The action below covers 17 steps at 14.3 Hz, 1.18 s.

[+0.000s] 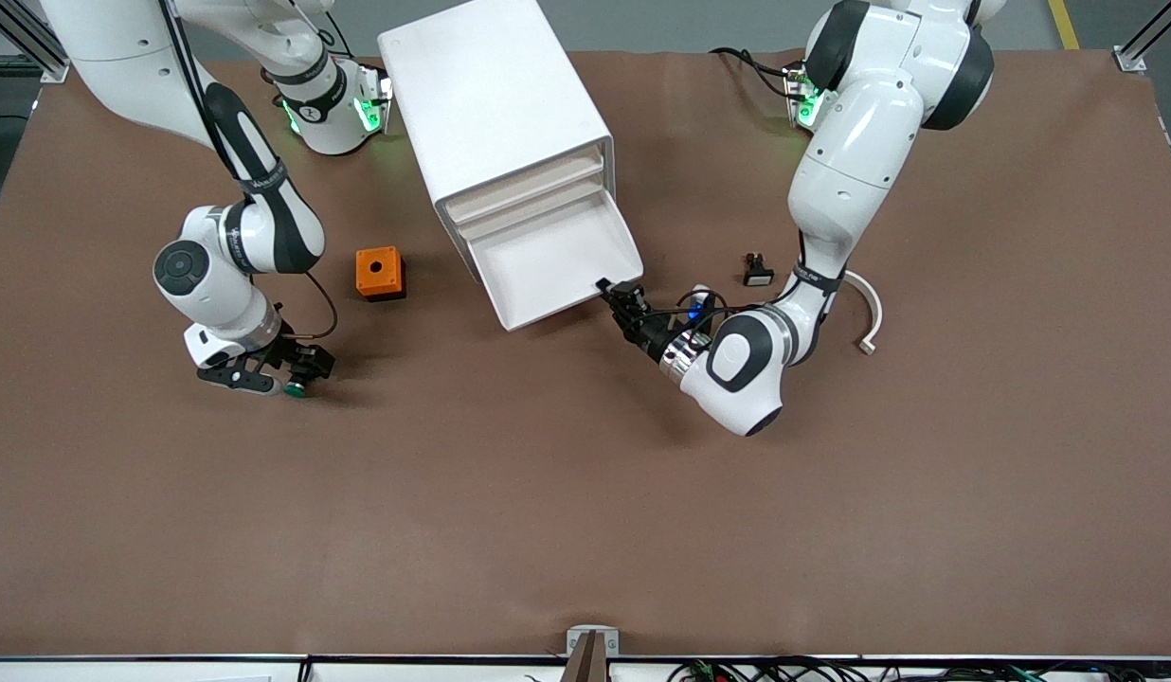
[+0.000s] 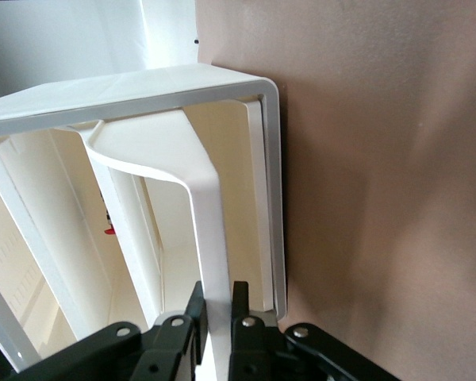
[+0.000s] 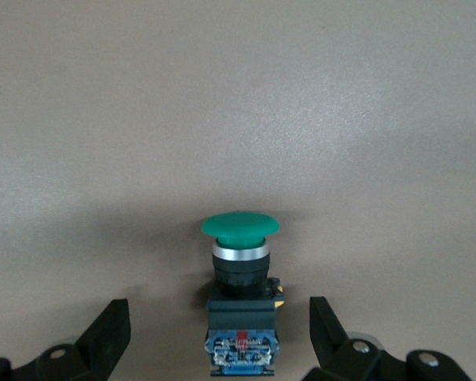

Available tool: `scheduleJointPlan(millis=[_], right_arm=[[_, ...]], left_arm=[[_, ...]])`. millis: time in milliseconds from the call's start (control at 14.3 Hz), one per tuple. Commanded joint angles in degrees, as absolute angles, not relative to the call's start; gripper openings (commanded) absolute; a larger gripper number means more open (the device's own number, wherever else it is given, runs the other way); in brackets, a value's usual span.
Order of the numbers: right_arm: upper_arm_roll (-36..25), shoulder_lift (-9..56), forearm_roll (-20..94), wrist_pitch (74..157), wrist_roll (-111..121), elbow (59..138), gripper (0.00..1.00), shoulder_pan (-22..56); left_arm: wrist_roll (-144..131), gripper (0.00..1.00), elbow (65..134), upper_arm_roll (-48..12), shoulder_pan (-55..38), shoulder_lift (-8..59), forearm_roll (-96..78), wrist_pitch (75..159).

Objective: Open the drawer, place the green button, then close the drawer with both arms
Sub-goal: 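Grasp the green push button with the right gripper and lift it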

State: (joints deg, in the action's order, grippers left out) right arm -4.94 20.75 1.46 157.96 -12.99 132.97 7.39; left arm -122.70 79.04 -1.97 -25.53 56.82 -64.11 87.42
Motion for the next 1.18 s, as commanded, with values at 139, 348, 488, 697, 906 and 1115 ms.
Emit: scheduleJointPlan(millis=[139, 348, 488, 697, 906, 1115], right_arm=[[-5.19, 21.62, 1.49, 159.78, -12.57, 133.77, 1.00, 7.12], [-5.19, 21.88, 1.49, 159.70, -12.48, 133.77, 0.51, 7.12], [-5.10, 21.80, 1.49, 159.35, -13.27, 133.77, 0.00, 7.12], [-5.10, 21.01, 1.49, 157.68, -12.57, 133.51, 0.00, 6.94], [-5.10, 19.61, 1.49, 156.28, -13.18, 133.16, 0.00, 7.21], [-4.66, 16.45, 1.84, 143.76, -17.46, 128.17, 0.00, 7.91]], left_arm=[[-121.82, 0.14, 78.05, -1.76, -25.14, 57.30, -65.48, 89.11], [-121.82, 0.77, 78.13, -1.76, -24.52, 57.31, -65.39, 89.30], [-121.81, 1.00, 78.13, -1.58, -24.61, 57.39, -65.13, 89.21], [-121.64, 1.00, 77.87, -1.67, -22.51, 56.26, -63.20, 87.90], [-114.64, 1.00, 73.40, -1.76, -20.31, 55.72, -60.21, 80.80], [-105.16, 1.00, 71.20, -1.93, -17.06, 55.02, -56.44, 75.69]])
